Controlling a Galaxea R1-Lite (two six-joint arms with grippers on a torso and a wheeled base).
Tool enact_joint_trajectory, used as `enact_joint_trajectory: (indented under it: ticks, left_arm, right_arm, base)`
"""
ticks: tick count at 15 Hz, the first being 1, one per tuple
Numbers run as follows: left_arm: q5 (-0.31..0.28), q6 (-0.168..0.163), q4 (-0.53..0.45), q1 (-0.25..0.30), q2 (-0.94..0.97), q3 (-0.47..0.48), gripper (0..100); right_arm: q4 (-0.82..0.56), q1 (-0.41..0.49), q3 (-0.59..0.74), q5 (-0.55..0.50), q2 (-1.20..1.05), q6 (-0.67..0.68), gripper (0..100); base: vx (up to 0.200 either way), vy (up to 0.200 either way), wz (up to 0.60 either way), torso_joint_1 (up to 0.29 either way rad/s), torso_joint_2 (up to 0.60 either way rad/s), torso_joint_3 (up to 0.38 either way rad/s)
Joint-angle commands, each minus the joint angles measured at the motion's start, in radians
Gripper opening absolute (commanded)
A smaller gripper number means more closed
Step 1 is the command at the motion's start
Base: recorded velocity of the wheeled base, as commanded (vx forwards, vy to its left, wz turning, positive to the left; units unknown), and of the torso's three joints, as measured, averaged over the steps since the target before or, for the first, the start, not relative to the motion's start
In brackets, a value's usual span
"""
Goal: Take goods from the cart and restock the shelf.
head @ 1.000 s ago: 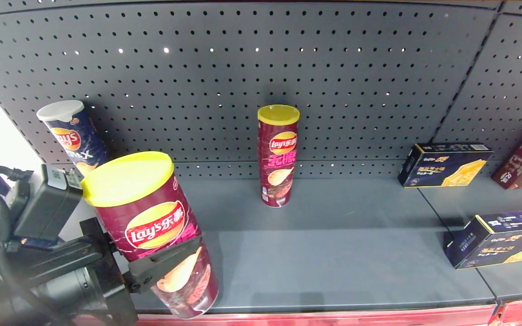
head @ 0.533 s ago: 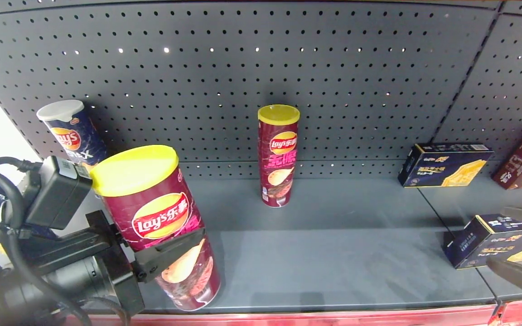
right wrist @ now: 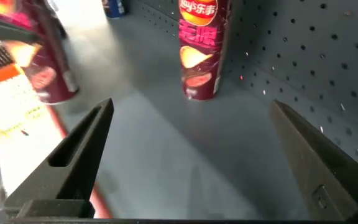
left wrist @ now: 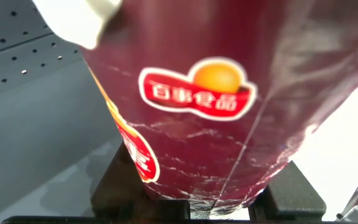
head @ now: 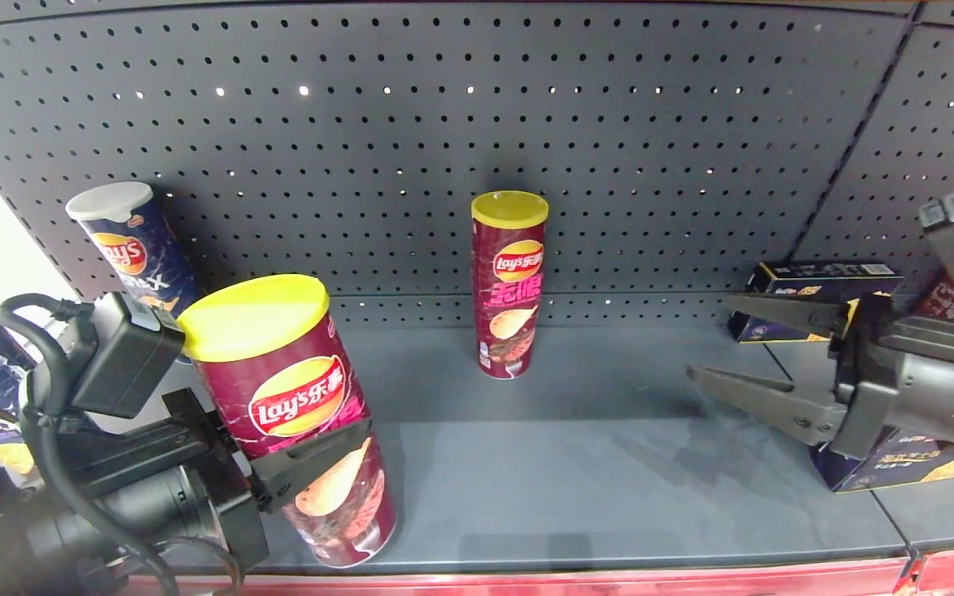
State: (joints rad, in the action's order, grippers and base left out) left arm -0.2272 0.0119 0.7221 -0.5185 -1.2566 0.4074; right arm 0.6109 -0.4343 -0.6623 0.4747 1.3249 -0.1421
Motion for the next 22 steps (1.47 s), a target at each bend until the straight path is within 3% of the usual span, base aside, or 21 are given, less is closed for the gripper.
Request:
enact_joint_trajectory:
  ticks: [1,4,6,14,22]
  left_arm:
    - [0.0,0.0,0.0,0.011,-0.004,0.001,0]
    - [0.0,0.0,0.0,0.015,-0.004,-0.001,0]
    - [0.0,0.0,0.002,0.015,-0.003,-0.002,0]
    - [-0.001,0.0,0.005,0.015,0.013,-0.045,0]
    - [0.0,0.0,0.003,0.017,0.026,-0.039,0]
  right_arm:
    - [0.066,0.028,-0.077,0.045,0.191,-0.024,100]
    - [0.167,0.083,-0.151,0.237,0.306,-0.04,100]
    - [0.27,0.089,-0.184,0.283,0.392,-0.043,100]
    - [0.271,0.014,-0.318,0.305,0.553,-0.045,100]
    - [0.268,0.006,-0.408,0.303,0.682,-0.045,100]
  base:
    - [0.0,0.0,0.0,0.0,0.0,0.0]
    - [0.0,0.0,0.0,0.0,0.0,0.0]
    - [0.0,0.0,0.0,0.0,0.0,0.0]
    - [0.0,0.0,0.0,0.0,0.0,0.0]
    - [0.0,0.0,0.0,0.0,0.0,0.0]
